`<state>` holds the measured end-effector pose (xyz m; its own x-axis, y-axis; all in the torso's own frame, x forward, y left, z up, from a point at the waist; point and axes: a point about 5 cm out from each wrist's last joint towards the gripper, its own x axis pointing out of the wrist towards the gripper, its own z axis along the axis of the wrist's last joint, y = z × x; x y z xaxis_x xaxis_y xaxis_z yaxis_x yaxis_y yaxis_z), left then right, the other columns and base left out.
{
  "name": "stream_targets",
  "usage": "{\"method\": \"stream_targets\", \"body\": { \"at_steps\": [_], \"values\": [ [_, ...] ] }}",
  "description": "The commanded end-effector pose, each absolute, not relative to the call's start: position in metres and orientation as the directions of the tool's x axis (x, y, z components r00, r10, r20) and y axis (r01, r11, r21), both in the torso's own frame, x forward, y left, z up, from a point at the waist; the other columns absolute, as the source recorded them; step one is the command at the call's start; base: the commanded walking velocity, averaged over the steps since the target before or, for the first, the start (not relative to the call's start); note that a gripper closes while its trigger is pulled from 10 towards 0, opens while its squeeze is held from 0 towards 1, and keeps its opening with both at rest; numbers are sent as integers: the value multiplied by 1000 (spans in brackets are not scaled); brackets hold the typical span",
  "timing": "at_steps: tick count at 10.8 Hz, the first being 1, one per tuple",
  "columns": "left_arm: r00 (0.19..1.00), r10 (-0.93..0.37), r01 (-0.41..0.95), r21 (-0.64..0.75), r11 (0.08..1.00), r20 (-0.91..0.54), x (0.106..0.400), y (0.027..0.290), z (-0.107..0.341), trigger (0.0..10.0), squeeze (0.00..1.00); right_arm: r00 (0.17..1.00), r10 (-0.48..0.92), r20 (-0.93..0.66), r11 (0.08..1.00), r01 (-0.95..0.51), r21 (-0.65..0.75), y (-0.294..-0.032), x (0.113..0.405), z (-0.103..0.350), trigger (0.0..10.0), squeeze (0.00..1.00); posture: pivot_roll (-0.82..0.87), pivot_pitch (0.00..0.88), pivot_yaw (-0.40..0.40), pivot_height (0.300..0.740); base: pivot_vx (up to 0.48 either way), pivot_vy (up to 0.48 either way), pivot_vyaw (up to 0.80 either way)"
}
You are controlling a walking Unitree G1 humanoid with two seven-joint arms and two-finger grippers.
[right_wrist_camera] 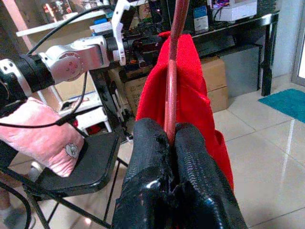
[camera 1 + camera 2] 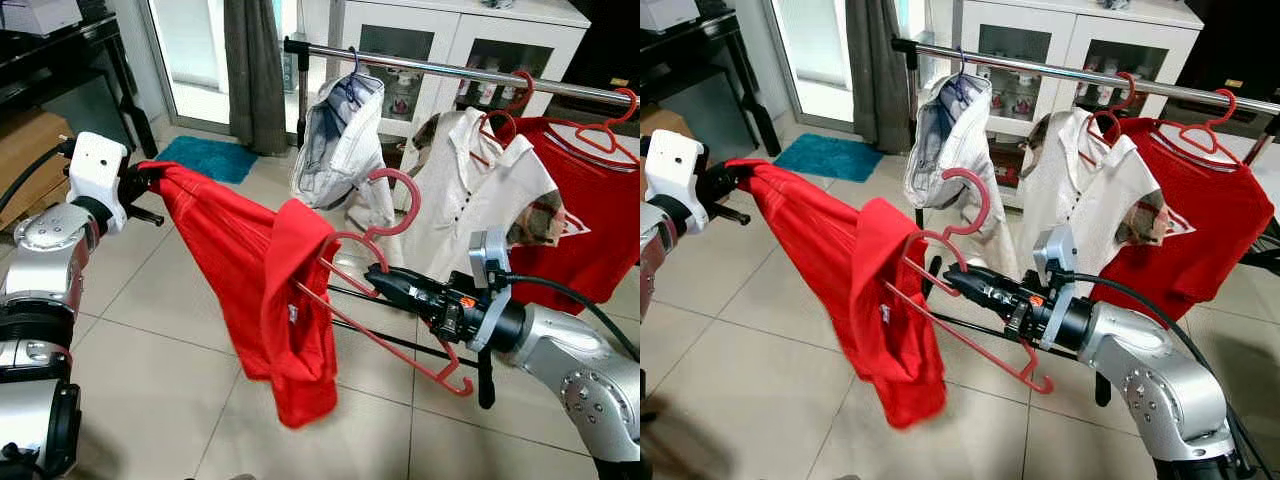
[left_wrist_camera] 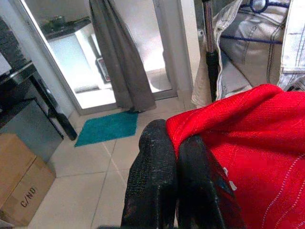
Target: Hang hanger
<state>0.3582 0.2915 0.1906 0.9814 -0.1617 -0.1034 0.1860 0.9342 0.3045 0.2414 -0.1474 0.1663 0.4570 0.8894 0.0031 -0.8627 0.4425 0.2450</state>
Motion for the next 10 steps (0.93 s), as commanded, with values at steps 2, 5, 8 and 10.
{"method": "stream_targets", "body": {
  "at_steps": [2, 5, 8, 10],
  "values": [
    [975, -173, 209, 302, 930, -142, 360, 293, 191, 10000, 157, 463, 886, 35, 446, -870, 211, -151, 242, 178, 10000, 0, -115, 0, -2, 740, 0, 0, 0],
    [954, -105, 181, 262, 948, -280, 342, 319, 157, 10000, 1000, 470, 881, 60, 448, -867, 218, -147, 244, 182, 10000, 0, -120, 0, -4, 740, 0, 0, 0],
    [912, -209, 281, 166, 945, -354, 332, 317, 140, 10000, 1000, 466, 883, 59, 444, -868, 222, -147, 244, 183, 10000, 0, -121, 0, -12, 740, 0, 0, 0],
    [880, -325, 367, 61, 928, -347, 329, 308, 136, 10000, 1000, 507, 861, 35, 488, -844, 221, -148, 250, 181, 10000, 0, -119, 0, -14, 740, 0, 0, 0]
  ]
}}
